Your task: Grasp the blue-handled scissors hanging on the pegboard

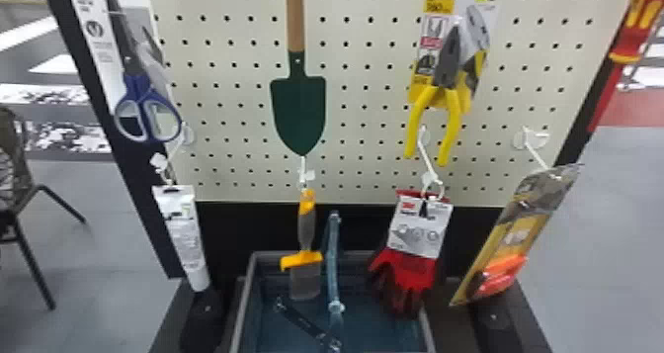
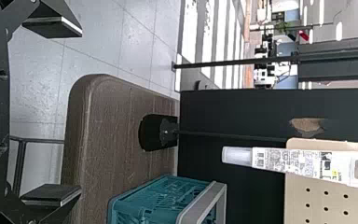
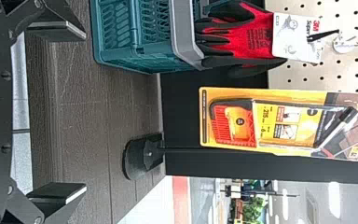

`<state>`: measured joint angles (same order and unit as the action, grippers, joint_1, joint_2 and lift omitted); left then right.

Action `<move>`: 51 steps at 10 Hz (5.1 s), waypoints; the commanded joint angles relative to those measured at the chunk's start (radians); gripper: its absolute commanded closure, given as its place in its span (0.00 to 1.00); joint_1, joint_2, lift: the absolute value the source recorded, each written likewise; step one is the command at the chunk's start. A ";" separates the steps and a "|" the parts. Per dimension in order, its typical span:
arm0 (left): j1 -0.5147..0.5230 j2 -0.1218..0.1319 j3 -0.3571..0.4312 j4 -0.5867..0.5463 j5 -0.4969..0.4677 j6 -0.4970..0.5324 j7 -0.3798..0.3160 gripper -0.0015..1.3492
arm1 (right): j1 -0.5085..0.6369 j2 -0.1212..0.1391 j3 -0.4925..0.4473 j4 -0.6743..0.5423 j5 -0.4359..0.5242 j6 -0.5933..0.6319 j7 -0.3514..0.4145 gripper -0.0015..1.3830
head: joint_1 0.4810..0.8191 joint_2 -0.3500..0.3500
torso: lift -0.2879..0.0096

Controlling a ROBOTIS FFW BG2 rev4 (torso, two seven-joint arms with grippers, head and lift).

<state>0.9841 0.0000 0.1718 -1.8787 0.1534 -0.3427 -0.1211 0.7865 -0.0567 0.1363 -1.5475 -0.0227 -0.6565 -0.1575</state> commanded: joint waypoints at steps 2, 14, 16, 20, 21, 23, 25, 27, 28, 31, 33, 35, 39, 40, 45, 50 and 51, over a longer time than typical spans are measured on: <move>0.000 -0.003 0.002 -0.003 0.000 0.002 0.000 0.09 | 0.000 0.000 0.000 0.002 0.000 0.000 0.001 0.11 | 0.20 0.50 | 0.63; -0.105 -0.003 0.109 -0.226 -0.031 0.225 -0.130 0.09 | 0.002 0.000 0.000 0.002 0.000 0.000 0.001 0.11 | 0.20 0.50 | 0.63; -0.155 -0.003 0.153 -0.297 -0.061 0.289 -0.192 0.09 | 0.002 0.000 0.000 0.005 0.000 0.000 0.001 0.11 | 0.20 0.50 | 0.63; -0.283 -0.003 0.239 -0.442 -0.137 0.476 -0.362 0.09 | 0.000 0.000 0.000 0.007 0.000 0.000 0.001 0.11 | 0.20 0.50 | 0.63; -0.326 -0.003 0.259 -0.464 -0.158 0.513 -0.407 0.09 | 0.000 0.000 0.000 0.007 0.000 0.000 0.001 0.11 | 0.20 0.50 | 0.63; -0.414 -0.003 0.281 -0.501 -0.178 0.593 -0.486 0.09 | 0.000 -0.002 0.000 0.007 0.000 0.000 0.001 0.11 | 0.20 0.50 | 0.63; -0.494 0.012 0.265 -0.523 -0.186 0.660 -0.522 0.09 | 0.000 -0.002 0.000 0.007 0.000 0.000 0.001 0.11 | 0.20 0.50 | 0.63; -0.563 0.046 0.265 -0.525 -0.169 0.708 -0.552 0.09 | 0.000 -0.002 0.000 0.007 0.000 0.000 0.001 0.11 | 0.20 0.50 | 0.63; -0.599 0.060 0.267 -0.538 -0.178 0.735 -0.572 0.09 | 0.002 -0.002 0.000 0.007 0.000 0.000 0.001 0.11 | 0.20 0.50 | 0.63; -0.734 0.124 0.276 -0.538 -0.172 0.850 -0.649 0.09 | 0.002 0.000 0.000 0.007 0.003 0.000 0.001 0.11 | 0.20 0.50 | 0.63; -0.803 0.156 0.281 -0.538 -0.169 0.903 -0.686 0.09 | 0.002 0.000 0.000 0.007 0.003 0.000 0.001 0.11 | 0.20 0.50 | 0.63; -0.889 0.199 0.295 -0.535 -0.198 0.993 -0.752 0.09 | 0.000 0.000 0.000 0.007 0.006 0.002 0.001 0.11 | 0.20 0.50 | 0.63; -1.035 0.281 0.287 -0.459 -0.164 1.113 -0.833 0.09 | -0.002 0.000 0.000 0.005 0.007 0.000 0.001 0.11 | 0.20 0.50 | 0.63; -1.069 0.298 0.275 -0.422 -0.112 1.134 -0.851 0.09 | -0.002 0.000 0.000 0.007 0.007 0.000 0.001 0.11 | 0.20 0.50 | 0.63; -1.243 0.396 0.169 -0.248 0.000 1.182 -0.945 0.09 | -0.004 0.000 0.000 0.010 0.009 0.002 0.001 0.11 | 0.20 0.50 | 0.63; -1.370 0.508 0.094 -0.143 0.172 1.228 -1.040 0.09 | -0.006 0.000 0.000 0.010 0.010 0.002 0.001 0.11 | 0.20 0.50 | 0.63; -1.389 0.520 0.075 -0.101 0.245 1.217 -1.049 0.09 | -0.006 0.000 0.000 0.012 0.010 0.002 0.001 0.11 | 0.20 0.50 | 0.63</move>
<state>-0.3931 0.5118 0.2579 -2.0027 0.3581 0.8801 -1.1704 0.7801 -0.0569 0.1365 -1.5370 -0.0123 -0.6550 -0.1565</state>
